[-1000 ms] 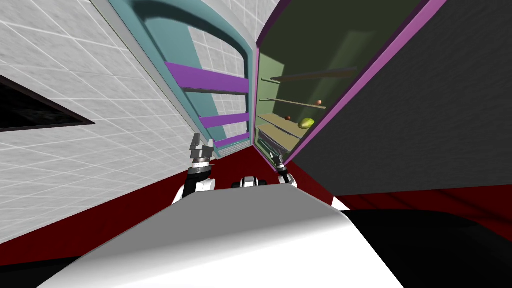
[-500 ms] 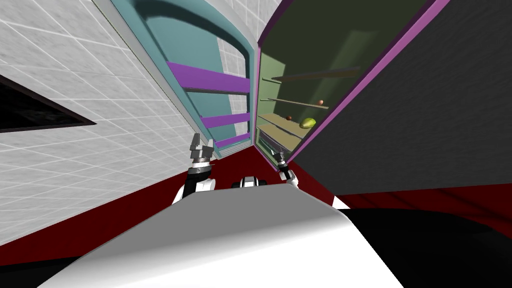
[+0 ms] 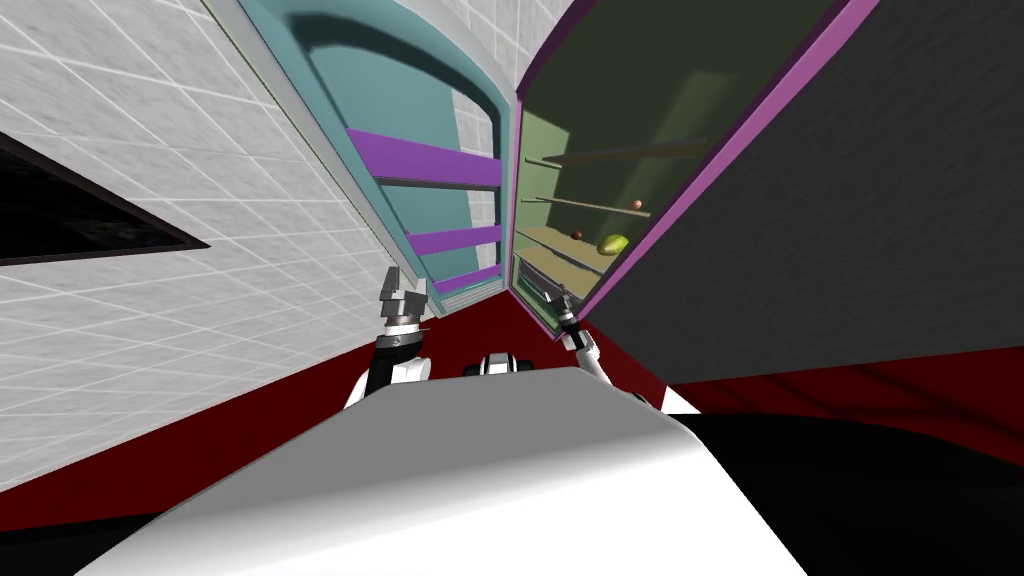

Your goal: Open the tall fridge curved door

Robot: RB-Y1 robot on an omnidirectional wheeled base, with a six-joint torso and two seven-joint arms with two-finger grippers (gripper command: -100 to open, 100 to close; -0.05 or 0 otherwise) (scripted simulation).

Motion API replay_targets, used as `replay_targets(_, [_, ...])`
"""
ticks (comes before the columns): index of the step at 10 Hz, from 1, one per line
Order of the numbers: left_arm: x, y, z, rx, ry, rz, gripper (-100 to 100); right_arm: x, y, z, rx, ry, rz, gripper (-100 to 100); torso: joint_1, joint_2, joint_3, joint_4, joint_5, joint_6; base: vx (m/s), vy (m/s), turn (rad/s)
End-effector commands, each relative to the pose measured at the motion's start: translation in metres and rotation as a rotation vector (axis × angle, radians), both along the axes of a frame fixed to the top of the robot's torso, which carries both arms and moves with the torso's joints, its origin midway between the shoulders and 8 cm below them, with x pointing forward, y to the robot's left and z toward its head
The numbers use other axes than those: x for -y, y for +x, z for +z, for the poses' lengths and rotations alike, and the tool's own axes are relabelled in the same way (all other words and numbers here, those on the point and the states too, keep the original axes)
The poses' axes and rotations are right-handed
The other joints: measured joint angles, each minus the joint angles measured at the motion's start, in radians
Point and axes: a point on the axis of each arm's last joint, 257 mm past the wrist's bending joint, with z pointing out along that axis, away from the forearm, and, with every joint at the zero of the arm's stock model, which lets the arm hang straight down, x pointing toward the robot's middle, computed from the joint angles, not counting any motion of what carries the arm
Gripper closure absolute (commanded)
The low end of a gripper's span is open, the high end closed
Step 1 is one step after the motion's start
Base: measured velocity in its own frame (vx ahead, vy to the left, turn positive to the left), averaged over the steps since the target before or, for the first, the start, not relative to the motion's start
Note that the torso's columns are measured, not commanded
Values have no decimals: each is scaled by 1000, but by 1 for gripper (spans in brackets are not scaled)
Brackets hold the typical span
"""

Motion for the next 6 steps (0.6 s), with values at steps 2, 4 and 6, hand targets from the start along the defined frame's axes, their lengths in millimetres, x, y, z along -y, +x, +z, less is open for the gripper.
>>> replay_targets(2, [0, 0, 0, 0, 0, 0, 0, 10, 13, 18, 2, -2, 2, -100, 1, 1, 1, 0, 0, 0, -42, 39, -11])
replay_targets(4, [0, 0, 0, 0, 0, 0, 0, 11, 14, 19, 0, 1, 1, 0, -1, -1, -1, 0, 0, 0, -3, 3, 0])
replay_targets(6, [0, 0, 0, 0, 0, 0, 0, 11, 14, 19, 0, 1, 1, 0, 0, 0, 0, 0, 0, 0, 0, 0, 0])
